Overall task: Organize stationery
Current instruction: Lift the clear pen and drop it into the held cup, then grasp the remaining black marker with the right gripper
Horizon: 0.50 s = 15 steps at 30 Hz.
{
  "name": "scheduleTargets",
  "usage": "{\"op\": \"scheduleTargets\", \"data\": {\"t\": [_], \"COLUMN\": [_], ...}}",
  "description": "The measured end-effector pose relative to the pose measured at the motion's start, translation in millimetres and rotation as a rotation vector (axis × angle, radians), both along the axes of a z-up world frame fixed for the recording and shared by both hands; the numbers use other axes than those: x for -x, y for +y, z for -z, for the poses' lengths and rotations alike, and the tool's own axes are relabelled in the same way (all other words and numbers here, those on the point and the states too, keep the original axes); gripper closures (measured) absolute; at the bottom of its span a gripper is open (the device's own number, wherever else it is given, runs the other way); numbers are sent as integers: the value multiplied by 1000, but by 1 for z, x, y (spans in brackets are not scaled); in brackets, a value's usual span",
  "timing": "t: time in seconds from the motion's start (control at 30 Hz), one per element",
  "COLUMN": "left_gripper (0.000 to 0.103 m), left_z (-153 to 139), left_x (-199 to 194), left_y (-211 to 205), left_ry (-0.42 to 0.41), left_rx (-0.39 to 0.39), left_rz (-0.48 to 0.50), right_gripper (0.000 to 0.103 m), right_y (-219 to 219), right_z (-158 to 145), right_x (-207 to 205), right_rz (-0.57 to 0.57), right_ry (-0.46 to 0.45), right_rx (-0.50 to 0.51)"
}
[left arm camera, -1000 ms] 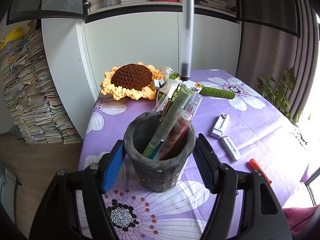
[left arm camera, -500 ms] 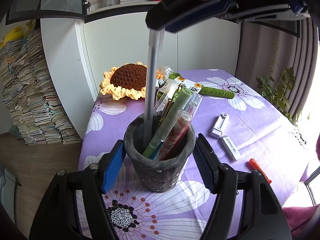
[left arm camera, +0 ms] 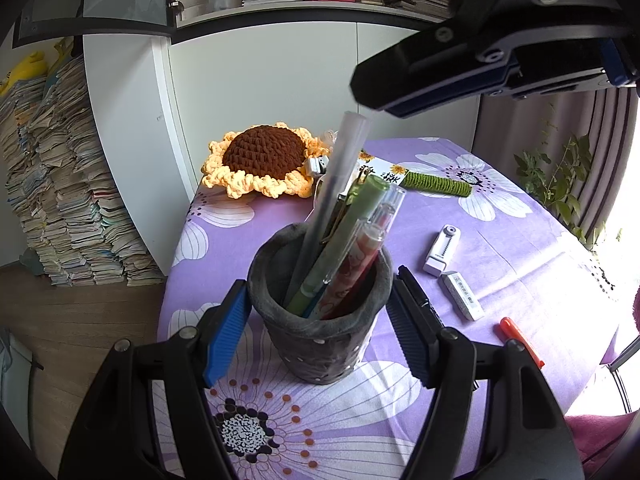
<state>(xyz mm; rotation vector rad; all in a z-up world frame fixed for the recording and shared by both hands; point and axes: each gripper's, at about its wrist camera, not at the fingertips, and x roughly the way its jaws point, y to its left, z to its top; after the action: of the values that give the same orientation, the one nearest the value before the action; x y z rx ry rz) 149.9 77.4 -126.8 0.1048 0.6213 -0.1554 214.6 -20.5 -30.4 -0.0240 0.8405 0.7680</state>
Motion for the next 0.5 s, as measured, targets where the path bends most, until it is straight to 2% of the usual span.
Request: {"op": "scheduleTargets", "data": {"t": [0.1,0.17,0.23,0.33,0.5], "left_gripper": [34,34,34,34,34], "left_z": [0,0,-1,-1,-1], "left_x": [0,0,0,0,1], "left_y": [0,0,0,1,1], "left_ry": [0,0,0,2,1], "left_rx": [0,-1,-2,0,5], "left_rz": [-1,-1,-2,-4,-4], "right_gripper": [83,72,68,67,67], "right_y": [-17,-25,-32,-38,-42], "right_z": [-2,-2,-1,9,54], "right_x": [-3,-6,-7,-12,-34], "right_rz": [35,56,75,105,148], "right_ry": [14,21,19,36,162], "right_rx": [-38,-52,-59,-31,78]}}
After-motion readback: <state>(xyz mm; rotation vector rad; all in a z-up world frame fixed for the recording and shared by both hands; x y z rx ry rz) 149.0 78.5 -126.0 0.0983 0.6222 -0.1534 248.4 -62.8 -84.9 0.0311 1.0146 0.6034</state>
